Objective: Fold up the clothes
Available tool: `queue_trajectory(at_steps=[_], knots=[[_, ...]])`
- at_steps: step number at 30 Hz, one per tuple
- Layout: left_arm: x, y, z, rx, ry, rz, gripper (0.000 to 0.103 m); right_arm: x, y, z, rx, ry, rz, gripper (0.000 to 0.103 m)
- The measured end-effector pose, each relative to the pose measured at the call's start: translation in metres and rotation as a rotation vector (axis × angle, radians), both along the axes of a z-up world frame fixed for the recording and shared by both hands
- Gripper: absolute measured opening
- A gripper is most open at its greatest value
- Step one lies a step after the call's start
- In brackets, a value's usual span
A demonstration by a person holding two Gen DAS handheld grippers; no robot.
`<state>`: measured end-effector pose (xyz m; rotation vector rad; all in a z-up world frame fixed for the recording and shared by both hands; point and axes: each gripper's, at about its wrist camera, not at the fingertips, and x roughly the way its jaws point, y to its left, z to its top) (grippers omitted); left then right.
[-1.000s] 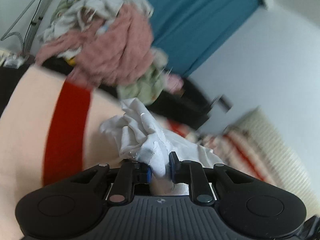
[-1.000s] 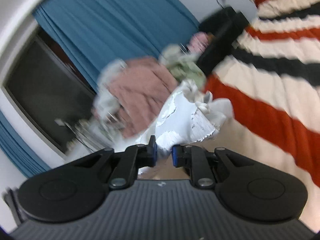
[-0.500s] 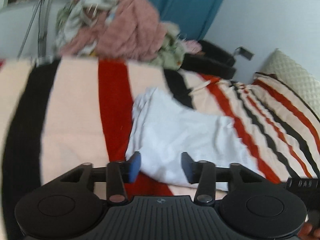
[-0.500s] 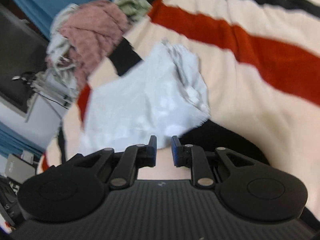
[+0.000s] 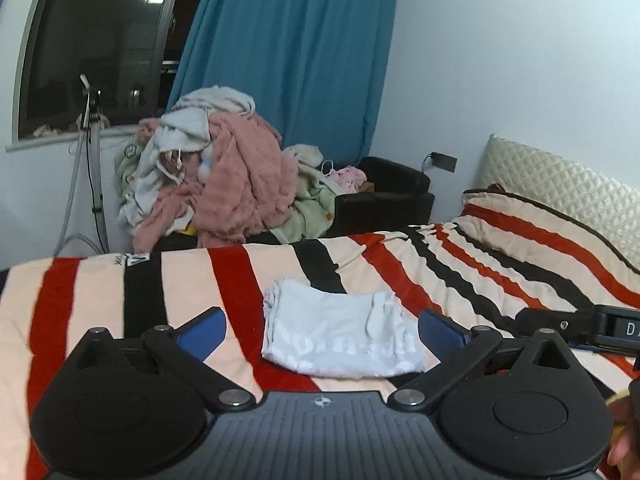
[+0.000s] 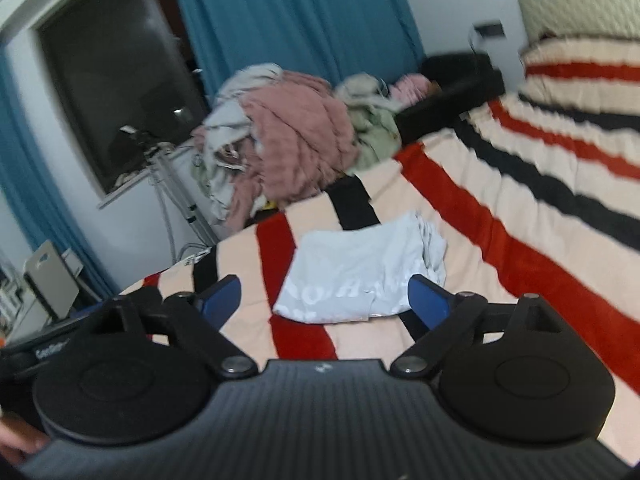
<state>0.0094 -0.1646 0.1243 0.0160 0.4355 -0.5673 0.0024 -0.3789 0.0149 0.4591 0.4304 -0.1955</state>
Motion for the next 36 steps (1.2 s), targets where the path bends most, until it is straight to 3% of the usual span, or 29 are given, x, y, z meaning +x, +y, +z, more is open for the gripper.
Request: queue_trajectory(at_steps=[8, 12, 19, 24, 30, 36], knots=[[-0.077, 0.039, -0.003, -0.031, -0.069, -0.025, 0.103, -0.062, 0.044, 0.004, -0.129, -0.067, 0.018, 0.092], [-0.097, 0.045, -0.02, -0.026, -0.102, -0.03, 0.103, -0.071, 0.058, -0.016, -0.172, -0.107, 0.002, 0.092], [-0.1, 0.051, -0.054, -0.002, -0.118, 0.006, 0.103, -0.067, 0.075, -0.051, -0.224, -0.124, -0.011, 0.092], [-0.089, 0.067, -0.07, -0.019, -0.077, 0.061, 0.103, -0.066, 0.082, -0.069, -0.274, -0.145, -0.046, 0.092], [-0.082, 0.086, -0.068, -0.058, -0.075, 0.099, 0.103, -0.062, 0.084, -0.078, -0.288, -0.126, -0.053, 0.092], [-0.084, 0.085, -0.069, -0.021, -0.101, 0.111, 0.103, -0.059, 0.084, -0.08, -0.284, -0.114, -0.051, 0.092]])
